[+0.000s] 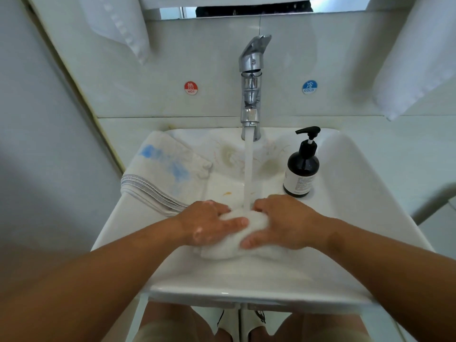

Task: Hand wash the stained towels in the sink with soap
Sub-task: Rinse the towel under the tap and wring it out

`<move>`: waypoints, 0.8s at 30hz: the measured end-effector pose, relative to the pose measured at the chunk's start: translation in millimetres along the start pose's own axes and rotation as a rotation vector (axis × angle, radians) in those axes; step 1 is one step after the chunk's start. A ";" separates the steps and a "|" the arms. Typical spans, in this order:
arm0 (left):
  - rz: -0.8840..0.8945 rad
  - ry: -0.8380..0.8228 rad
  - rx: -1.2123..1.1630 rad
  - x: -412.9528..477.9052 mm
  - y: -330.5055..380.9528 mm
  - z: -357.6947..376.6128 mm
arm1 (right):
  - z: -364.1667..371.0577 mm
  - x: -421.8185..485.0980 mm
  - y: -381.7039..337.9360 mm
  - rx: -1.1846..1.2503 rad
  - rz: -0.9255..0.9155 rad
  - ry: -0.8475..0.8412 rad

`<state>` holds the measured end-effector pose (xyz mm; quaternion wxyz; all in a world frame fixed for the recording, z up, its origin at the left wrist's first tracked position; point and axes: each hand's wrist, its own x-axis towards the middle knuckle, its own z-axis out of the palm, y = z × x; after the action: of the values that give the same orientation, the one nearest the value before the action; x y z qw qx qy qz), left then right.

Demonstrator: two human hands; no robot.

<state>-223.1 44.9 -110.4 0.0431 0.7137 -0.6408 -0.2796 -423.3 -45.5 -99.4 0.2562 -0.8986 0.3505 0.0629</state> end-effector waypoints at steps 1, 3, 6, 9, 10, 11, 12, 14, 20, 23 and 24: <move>0.026 0.065 0.022 -0.9 -3.6 -1.5 | -0.3 -0.5 -0.1 -0.095 0.001 0.056; 0.095 0.086 0.016 -7.2 -3.2 -1.3 | 2.1 -3.2 1.4 -0.132 -0.014 0.073; 0.145 0.028 0.052 -11.2 5.0 9.5 | 12.7 -10.1 0.6 -0.154 -0.115 -0.041; 0.160 0.006 0.342 -11.2 16.2 16.4 | 21.3 -8.0 -0.7 -0.228 -0.109 -0.014; 0.182 0.044 0.360 -9.1 16.5 17.7 | 21.9 -4.5 -0.4 -0.253 -0.101 0.009; 0.167 0.059 0.335 -8.2 17.3 14.7 | 20.6 -2.2 -1.2 -0.279 -0.096 0.019; 0.113 0.105 0.239 -7.3 17.5 13.2 | 19.2 -0.2 -1.8 -0.296 -0.088 0.018; 0.076 0.128 0.184 -5.0 16.4 10.7 | 16.1 2.6 -1.4 -0.287 -0.070 0.018; -0.012 -0.007 0.103 1.9 16.7 1.1 | 11.9 3.5 3.4 0.120 -0.082 -0.029; -0.078 -0.016 0.023 0.8 10.4 -6.3 | 9.9 4.8 1.5 0.145 0.002 -0.050; -0.072 0.045 0.070 1.3 6.7 -7.3 | 7.5 4.8 -0.2 0.084 0.026 -0.002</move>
<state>-225.7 40.4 -101.9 0.0226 0.7434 -0.6229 -0.2424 -419.0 -44.4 -107.1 0.2933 -0.8823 0.3644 0.0521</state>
